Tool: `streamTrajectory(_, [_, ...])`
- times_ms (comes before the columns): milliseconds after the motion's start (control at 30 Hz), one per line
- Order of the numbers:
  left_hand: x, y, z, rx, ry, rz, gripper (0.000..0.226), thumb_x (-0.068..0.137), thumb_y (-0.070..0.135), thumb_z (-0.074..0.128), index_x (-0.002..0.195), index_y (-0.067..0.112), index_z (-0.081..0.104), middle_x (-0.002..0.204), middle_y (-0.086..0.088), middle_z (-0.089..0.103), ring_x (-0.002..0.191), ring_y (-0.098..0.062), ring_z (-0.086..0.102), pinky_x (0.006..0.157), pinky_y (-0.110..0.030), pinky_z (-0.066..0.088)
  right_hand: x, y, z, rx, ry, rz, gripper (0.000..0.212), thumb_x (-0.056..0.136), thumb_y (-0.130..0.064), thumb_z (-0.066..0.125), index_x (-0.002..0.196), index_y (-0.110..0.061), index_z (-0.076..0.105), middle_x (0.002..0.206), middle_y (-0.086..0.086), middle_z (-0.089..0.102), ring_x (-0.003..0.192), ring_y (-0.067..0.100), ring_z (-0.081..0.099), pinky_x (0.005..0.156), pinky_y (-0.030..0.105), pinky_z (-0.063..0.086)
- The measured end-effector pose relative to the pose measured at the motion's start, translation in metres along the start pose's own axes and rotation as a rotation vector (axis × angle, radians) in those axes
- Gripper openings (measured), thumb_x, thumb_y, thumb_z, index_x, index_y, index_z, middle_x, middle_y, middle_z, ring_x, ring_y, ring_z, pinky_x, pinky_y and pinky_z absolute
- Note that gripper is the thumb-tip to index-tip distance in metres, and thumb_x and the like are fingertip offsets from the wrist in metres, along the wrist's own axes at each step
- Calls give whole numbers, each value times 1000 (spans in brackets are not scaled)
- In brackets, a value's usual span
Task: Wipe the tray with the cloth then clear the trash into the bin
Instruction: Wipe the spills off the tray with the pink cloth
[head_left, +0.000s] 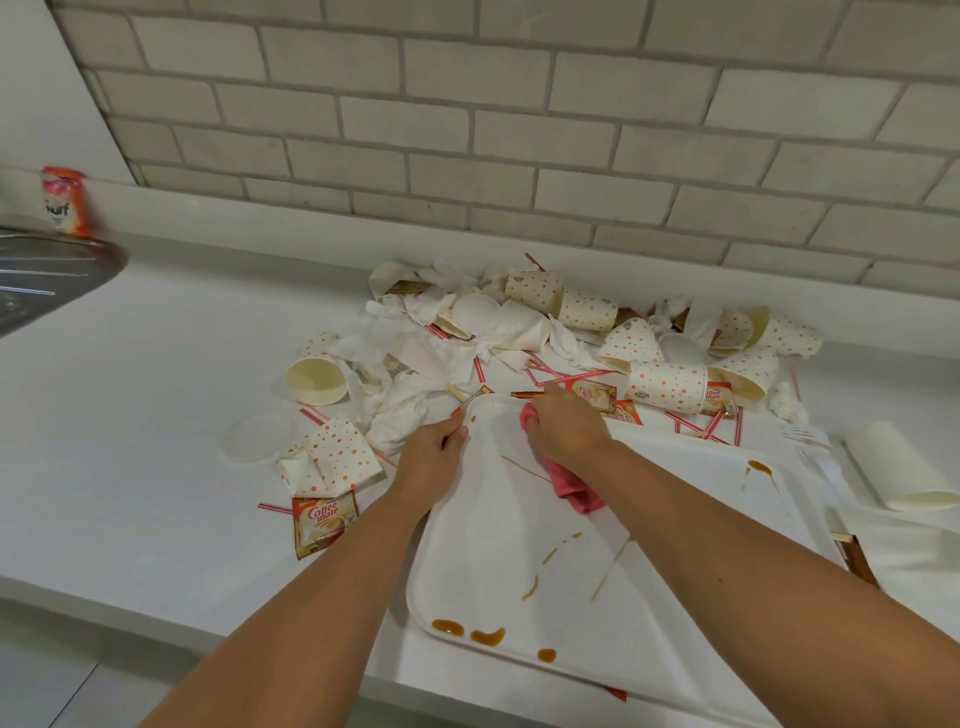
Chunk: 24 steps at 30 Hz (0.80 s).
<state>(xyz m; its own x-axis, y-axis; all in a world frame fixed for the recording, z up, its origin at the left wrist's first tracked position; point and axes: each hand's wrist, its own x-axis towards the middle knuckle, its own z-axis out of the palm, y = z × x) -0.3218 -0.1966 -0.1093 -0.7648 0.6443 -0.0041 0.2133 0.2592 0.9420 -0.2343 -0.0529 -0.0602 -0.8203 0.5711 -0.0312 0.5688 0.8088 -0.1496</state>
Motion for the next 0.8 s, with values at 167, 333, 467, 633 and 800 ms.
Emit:
streamTrajectory(167, [-2, 2, 1, 16, 28, 29, 36, 98, 11, 44, 133, 2, 49, 127, -4, 58, 116, -10, 50, 93, -15, 33, 17, -23, 2, 101, -67, -80, 33, 96, -26, 42, 116, -5, 58, 98, 4, 43, 102, 29, 55, 74, 32, 37])
streamTrajectory(333, [-3, 3, 1, 81, 32, 77, 35, 98, 9, 42, 132, 5, 52, 123, -6, 62, 107, -7, 52, 90, -15, 35, 14, -29, -3, 112, -173, -273, 26, 94, -23, 47, 112, -15, 63, 86, -3, 35, 86, 20, 47, 64, 29, 33])
streamTrajectory(467, [-1, 1, 1, 137, 43, 81, 36, 98, 9, 42, 133, 6, 52, 132, -8, 57, 123, -18, 52, 98, -18, 36, -4, -14, -21, 97, -280, -453, 32, 95, -20, 49, 125, -23, 62, 112, 4, 47, 103, 17, 48, 79, 27, 36])
streamTrajectory(633, [-1, -1, 1, 107, 32, 46, 37, 99, 13, 42, 135, 8, 48, 137, -5, 53, 127, -17, 48, 98, -16, 32, 2, 11, -24, 14, -222, -281, 30, 93, -19, 48, 119, -20, 64, 121, 5, 51, 113, 26, 52, 82, 32, 41])
streamTrajectory(800, [-3, 1, 1, 120, 36, 56, 38, 99, 12, 40, 136, 9, 48, 118, -2, 62, 103, -9, 51, 80, -9, 36, 12, -12, -1, 1, -166, -156, 23, 90, -20, 49, 110, -12, 58, 100, 2, 47, 102, 27, 57, 71, 34, 39])
